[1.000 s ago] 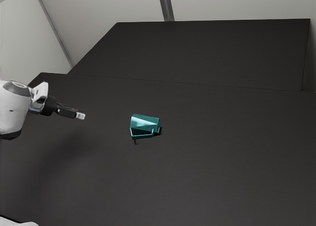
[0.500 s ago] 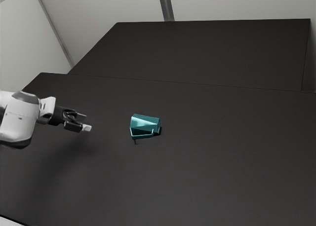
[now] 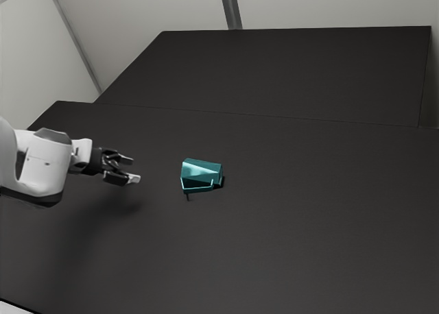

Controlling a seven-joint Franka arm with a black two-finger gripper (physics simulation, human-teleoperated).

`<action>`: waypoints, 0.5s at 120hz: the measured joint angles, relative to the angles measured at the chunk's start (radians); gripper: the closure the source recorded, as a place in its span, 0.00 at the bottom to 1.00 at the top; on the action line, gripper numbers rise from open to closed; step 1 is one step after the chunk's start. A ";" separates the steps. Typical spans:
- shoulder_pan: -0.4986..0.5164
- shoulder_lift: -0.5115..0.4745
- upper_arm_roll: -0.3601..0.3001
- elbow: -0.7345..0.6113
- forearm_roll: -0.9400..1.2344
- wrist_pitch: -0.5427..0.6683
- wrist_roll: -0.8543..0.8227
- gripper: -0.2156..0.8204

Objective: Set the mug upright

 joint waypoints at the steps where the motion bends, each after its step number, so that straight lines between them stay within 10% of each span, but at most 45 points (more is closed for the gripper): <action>1: -0.002 0.000 0.001 0.000 -0.003 0.000 0.002 0.21; 60: -0.153 0.006 0.072 -0.040 -0.101 0.014 0.065 0.29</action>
